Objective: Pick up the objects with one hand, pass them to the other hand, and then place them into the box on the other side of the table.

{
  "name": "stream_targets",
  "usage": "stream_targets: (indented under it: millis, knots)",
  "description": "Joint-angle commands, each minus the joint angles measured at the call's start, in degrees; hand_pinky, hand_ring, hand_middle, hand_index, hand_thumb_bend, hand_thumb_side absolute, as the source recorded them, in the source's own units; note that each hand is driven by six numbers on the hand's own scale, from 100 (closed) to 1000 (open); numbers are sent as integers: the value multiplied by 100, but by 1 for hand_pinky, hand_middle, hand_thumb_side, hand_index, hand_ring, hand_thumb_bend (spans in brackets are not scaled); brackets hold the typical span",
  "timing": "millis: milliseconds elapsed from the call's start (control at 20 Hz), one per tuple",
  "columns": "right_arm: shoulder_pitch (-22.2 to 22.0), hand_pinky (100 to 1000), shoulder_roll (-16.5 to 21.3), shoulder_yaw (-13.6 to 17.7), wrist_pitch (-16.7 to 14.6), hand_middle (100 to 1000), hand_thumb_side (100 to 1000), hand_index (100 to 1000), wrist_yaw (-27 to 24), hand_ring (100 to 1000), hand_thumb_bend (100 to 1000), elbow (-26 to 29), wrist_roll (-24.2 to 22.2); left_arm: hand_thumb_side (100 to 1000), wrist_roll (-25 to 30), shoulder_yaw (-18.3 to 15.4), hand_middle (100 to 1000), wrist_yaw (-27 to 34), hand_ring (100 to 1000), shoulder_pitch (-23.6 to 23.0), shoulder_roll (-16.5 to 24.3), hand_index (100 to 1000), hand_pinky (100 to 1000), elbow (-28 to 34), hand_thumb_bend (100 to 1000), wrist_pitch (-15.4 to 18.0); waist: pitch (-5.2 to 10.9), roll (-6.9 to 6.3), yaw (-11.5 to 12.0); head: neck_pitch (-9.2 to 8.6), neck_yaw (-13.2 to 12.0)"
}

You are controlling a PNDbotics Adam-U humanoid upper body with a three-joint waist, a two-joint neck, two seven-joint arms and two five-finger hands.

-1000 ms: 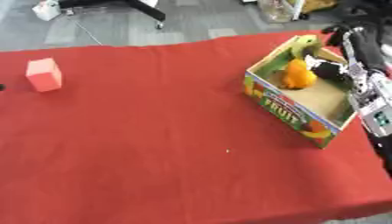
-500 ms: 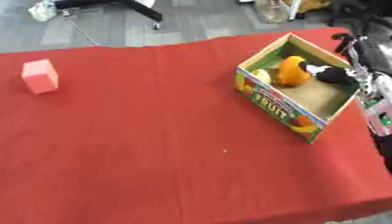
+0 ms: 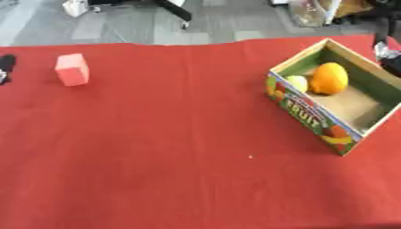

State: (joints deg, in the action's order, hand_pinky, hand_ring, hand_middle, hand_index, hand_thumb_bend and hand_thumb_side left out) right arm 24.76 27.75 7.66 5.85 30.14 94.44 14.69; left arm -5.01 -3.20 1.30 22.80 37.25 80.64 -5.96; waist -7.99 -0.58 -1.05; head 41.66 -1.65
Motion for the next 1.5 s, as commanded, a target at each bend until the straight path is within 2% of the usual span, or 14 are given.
stream_targets:
  millis: [50,300,400,500,600,800,950,1050,1200,1300,1400,1500]
  knots:
    - [-45,636,43,-49,-249,512,341,741,-512,640,240,566,-38,531,-148,-47,520,-576,613,315,421,612,736,-572,624,-134,152,-28,-24,-44,-289]
    - [-217,639,-103,-211,-689,512,337,738,-858,638,206,967,-365,530,-278,160,625,-1807,699,1057,555,694,780,-1718,737,-550,152,-17,-94,-87,-577]
    - [-245,639,-175,-265,-800,511,336,735,-923,637,194,1050,-492,547,-446,173,639,-2311,707,1411,458,707,783,-2166,792,-754,145,2,-126,-111,-639]
    - [-251,638,-251,-305,-869,510,335,732,-967,635,187,1110,-590,568,-699,118,631,-2527,703,1702,300,706,781,-2638,859,-890,123,27,-169,-147,-695]
    - [-240,638,-348,-336,-911,508,334,728,-1012,634,180,1169,-648,571,-1003,0,621,-2466,695,1983,61,702,779,-3096,923,-899,72,62,-233,-205,-747]
    - [-220,637,-486,-395,-948,505,331,722,-1080,632,168,1233,-744,581,-1514,-109,612,-1771,688,2333,-408,693,780,-3755,1000,-420,-55,120,-379,-302,-829]
    - [-209,636,-558,-414,-958,503,328,718,-1100,631,162,1240,-799,592,-1724,-5,611,-1471,686,2456,-644,692,781,-3939,1000,-79,-139,145,-457,-337,-848]
    - [-206,636,-582,-418,-954,501,328,715,-1107,630,158,1234,-822,584,-1867,55,612,-1472,685,2528,-755,694,780,-4023,1000,-42,-187,153,-491,-348,-854]
    - [-203,636,-610,-428,-957,500,329,713,-1114,630,154,1224,-858,559,-2172,88,608,-1594,680,2622,-883,692,777,-4134,1000,-180,-242,159,-541,-360,-862]
    - [-204,636,-620,-431,-961,499,330,711,-1117,629,149,1218,-876,546,-2290,119,598,-1674,668,2655,-956,685,773,-4181,968,-300,-268,160,-567,-366,-860]
    - [-206,635,-629,-430,-960,498,330,710,-1122,629,143,1207,-882,530,-2320,148,590,-1752,660,2662,-1001,674,770,-4213,923,-444,-283,158,-586,-364,-857]
    - [-209,635,-631,-432,-960,498,331,708,-1129,628,140,1200,-888,458,-2332,165,565,-1839,637,2658,-1024,652,757,-4229,803,-603,-287,156,-597,-360,-850]
